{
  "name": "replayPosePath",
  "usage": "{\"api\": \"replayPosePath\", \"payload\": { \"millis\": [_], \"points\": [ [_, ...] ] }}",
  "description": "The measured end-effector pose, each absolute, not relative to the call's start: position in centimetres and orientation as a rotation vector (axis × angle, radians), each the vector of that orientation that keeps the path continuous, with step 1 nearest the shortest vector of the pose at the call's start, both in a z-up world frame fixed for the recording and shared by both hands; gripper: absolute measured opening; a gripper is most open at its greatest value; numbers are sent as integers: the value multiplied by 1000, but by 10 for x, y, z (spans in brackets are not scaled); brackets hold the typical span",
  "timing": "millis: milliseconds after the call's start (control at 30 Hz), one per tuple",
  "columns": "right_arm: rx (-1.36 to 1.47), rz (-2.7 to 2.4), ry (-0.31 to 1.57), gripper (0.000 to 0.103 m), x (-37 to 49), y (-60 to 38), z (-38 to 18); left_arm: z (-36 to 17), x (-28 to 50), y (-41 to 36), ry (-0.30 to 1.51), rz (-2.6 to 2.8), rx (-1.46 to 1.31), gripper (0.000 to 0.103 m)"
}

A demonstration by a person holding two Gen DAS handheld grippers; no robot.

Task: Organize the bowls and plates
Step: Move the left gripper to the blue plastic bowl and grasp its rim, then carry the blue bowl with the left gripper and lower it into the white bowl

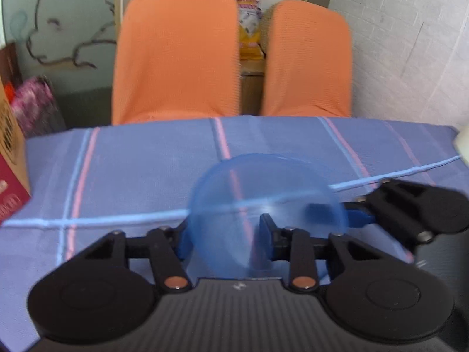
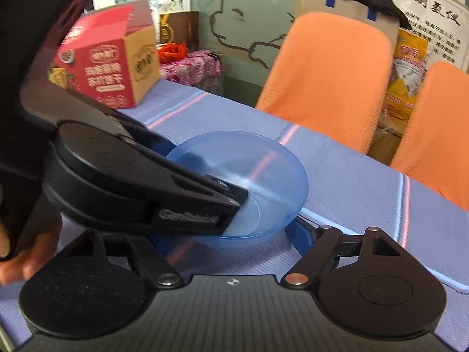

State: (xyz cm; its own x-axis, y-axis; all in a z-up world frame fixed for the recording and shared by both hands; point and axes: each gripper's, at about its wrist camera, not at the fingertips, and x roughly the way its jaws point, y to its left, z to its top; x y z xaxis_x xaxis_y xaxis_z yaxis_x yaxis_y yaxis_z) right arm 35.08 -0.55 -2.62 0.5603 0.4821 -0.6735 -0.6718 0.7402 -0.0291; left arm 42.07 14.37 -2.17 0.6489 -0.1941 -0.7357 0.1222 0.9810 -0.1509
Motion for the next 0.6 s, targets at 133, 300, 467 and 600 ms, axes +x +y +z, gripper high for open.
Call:
{"api": "replayPosePath", "payload": {
  "millis": [133, 300, 467, 600],
  "points": [
    [-277, 701, 642, 67, 335, -12, -8, 0, 407, 149, 816, -204, -120, 33],
    [-279, 684, 596, 67, 307, -24, 17, 29, 377, 135, 773, -223, -103, 33],
    [-289, 651, 562, 67, 262, -51, 41, 54, 332, 107, 743, -273, -97, 33],
    [-307, 618, 561, 67, 221, -82, 54, 66, 285, 68, 732, -322, -83, 34]
  ]
}}
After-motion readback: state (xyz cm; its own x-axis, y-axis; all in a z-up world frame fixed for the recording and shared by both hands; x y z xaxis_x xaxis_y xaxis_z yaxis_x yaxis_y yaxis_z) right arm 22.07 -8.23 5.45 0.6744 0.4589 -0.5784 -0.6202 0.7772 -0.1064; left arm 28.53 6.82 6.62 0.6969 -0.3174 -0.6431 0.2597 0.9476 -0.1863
